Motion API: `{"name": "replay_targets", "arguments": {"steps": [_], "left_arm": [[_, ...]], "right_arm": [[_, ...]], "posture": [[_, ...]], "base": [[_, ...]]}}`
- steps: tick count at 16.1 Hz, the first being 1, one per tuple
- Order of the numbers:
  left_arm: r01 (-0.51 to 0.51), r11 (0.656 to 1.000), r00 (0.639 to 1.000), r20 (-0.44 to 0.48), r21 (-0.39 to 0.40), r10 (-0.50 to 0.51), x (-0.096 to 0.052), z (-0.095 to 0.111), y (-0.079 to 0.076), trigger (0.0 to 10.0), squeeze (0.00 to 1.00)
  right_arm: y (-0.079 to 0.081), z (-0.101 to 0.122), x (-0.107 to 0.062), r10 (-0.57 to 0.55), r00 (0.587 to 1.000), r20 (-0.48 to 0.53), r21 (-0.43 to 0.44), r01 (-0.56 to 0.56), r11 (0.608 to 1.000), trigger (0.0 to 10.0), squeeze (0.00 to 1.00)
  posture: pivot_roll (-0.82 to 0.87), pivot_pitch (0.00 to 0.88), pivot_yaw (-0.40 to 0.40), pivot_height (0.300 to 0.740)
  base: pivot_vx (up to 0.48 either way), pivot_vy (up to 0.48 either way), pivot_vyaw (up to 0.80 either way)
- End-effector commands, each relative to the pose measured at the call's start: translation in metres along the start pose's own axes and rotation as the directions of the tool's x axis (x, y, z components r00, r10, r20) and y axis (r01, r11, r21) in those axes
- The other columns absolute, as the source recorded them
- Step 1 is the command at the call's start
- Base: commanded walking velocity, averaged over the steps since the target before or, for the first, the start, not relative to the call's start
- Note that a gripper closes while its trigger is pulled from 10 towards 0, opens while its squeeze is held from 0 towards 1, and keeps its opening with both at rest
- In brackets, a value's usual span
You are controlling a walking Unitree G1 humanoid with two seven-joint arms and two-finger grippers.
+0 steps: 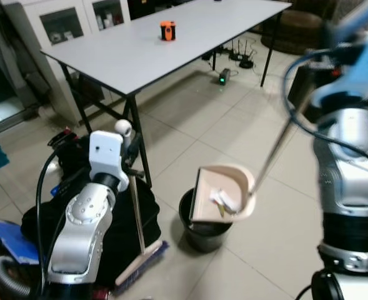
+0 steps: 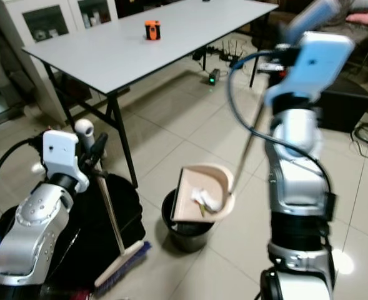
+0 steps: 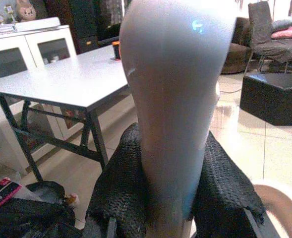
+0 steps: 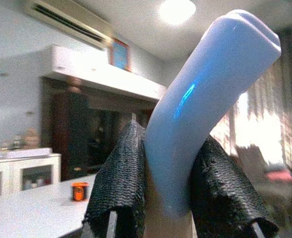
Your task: Sweep floor
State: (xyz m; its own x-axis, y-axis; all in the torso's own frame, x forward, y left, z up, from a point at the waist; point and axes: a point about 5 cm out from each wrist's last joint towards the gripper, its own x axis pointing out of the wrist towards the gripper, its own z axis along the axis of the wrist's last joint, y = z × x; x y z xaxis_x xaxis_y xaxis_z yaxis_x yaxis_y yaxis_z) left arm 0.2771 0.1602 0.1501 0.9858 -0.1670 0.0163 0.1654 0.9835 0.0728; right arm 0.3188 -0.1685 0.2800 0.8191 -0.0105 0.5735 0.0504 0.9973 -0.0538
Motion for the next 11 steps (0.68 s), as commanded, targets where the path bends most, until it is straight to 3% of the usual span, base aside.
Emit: {"name": "replay_targets", "arguments": {"steps": [1, 4, 7, 8, 11], "left_arm": [[-0.008, 1.000, 1.000, 0.028, 0.014, 0.007, 0.002, 0.006, 0.002, 10.0, 0.00], [-0.010, 1.000, 1.000, 0.028, 0.017, 0.010, 0.002, 0.006, 0.002, 10.0, 0.00], [-0.013, 1.000, 0.999, 0.030, 0.016, 0.013, 0.002, 0.006, 0.002, 10.0, 0.00], [-0.013, 1.000, 0.999, 0.031, 0.015, 0.012, 0.002, 0.006, 0.002, 10.0, 0.00], [-0.009, 1.000, 0.999, 0.031, 0.014, 0.009, 0.002, 0.006, 0.001, 10.0, 0.00]], "right_arm": [[0.018, 0.012, 0.004, 0.101, 0.990, 0.103, -0.079, -0.093, 0.993, 10.0, 0.00], [0.058, 0.008, -0.009, 0.295, 0.941, 0.165, -0.170, -0.267, 0.948, 10.0, 0.00], [0.077, 0.004, -0.018, 0.354, 0.916, 0.191, -0.157, -0.328, 0.932, 10.0, 0.00], [0.090, -0.001, -0.026, 0.408, 0.892, 0.196, -0.162, -0.381, 0.911, 10.0, 0.00], [0.107, -0.005, -0.036, 0.502, 0.844, 0.190, -0.225, -0.460, 0.859, 10.0, 0.00]], "posture": [[-0.07, 0.003, 0.039, 0.740], [-0.07, 0.003, 0.035, 0.740], [-0.07, 0.002, 0.034, 0.740], [-0.07, 0.002, 0.033, 0.740], [-0.07, 0.003, 0.032, 0.740]], "base": [[0.000, 0.000, 0.00], [0.000, 0.000, 0.00], [0.000, 0.000, 0.00], [0.000, 0.000, 0.00], [0.000, 0.000, 0.00]]}}
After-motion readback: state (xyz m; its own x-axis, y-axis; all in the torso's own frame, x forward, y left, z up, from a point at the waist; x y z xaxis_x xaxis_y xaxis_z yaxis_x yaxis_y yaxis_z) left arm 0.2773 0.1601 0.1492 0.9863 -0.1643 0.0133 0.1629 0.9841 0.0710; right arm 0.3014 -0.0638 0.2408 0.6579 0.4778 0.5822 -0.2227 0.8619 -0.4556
